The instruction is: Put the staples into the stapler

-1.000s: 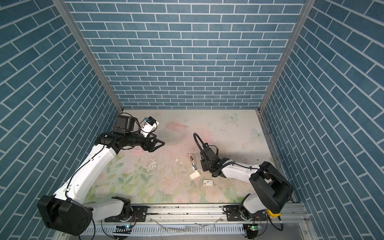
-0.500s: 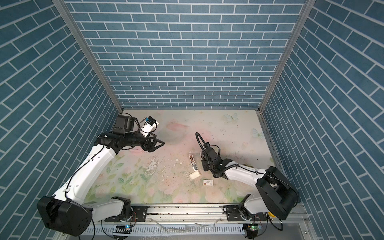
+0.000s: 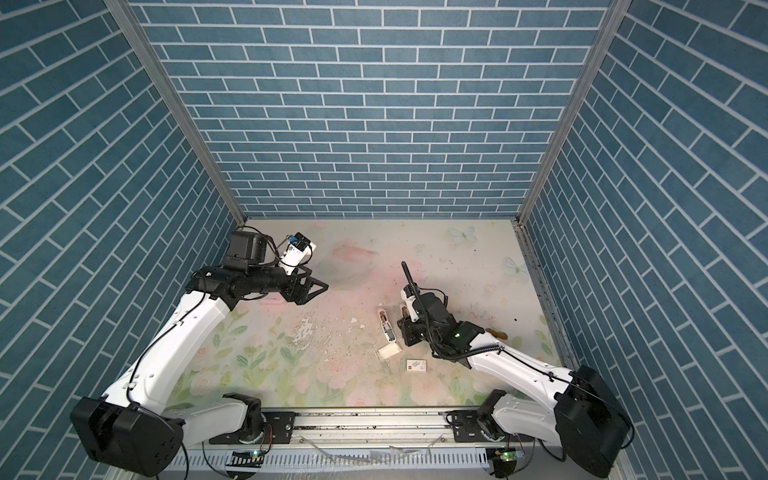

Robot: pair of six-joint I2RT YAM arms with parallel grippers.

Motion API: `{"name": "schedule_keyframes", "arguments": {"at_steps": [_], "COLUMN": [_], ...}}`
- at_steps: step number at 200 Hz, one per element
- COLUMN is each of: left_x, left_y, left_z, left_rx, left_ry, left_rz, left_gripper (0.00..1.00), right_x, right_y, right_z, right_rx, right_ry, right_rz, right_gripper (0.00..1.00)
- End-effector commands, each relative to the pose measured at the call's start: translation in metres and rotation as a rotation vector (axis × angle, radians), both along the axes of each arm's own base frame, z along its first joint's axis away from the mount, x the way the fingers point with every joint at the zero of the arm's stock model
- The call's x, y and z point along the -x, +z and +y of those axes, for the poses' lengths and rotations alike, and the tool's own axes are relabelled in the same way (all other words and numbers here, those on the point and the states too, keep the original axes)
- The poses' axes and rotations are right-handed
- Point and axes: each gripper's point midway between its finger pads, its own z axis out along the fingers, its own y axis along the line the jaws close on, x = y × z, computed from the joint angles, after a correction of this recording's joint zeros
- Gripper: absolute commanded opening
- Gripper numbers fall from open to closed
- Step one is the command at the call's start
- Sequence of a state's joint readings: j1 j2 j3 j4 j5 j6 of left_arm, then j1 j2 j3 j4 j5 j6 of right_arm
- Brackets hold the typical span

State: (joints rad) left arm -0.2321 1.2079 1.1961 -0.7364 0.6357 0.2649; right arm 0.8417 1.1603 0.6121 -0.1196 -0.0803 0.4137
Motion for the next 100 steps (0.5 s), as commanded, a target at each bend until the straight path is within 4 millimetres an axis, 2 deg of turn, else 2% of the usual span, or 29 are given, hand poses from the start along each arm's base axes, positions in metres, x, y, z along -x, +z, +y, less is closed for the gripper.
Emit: {"name": "schedule_keyframes", "arguments": {"at_steps": [1,44,63,100], "left_x": [0.002,0.004,0.004,0.006], "left_y": [0.011,0.017,0.018,0.018], "left_z": [0.004,0.007,0.009,0.012], "left_rx": [-0.012,-0.044,-0.063,-0.081], "left_ry": [-0.003,-0.016,-0.019,-0.021], "left_rz": [-0.037,-0.057,-0.065,-0.069], "left_gripper": [0.86,0.86,0.86,0.86], "right_x": [0.019,0.014,0.003,-0.003], "right_y": [-0.005,-0.031,-0.038,-0.053], "right_z": [0.019,0.029,0.024,0.024], "right_rx": [-0.003,0.108,0.178,0.238], "right_ry": [0.088,0.086,0.038,0.034], "right_rz": [0.091,0.105,0.072,0.071], "right_gripper": [0.30,0.31,0.31,0.33]}}
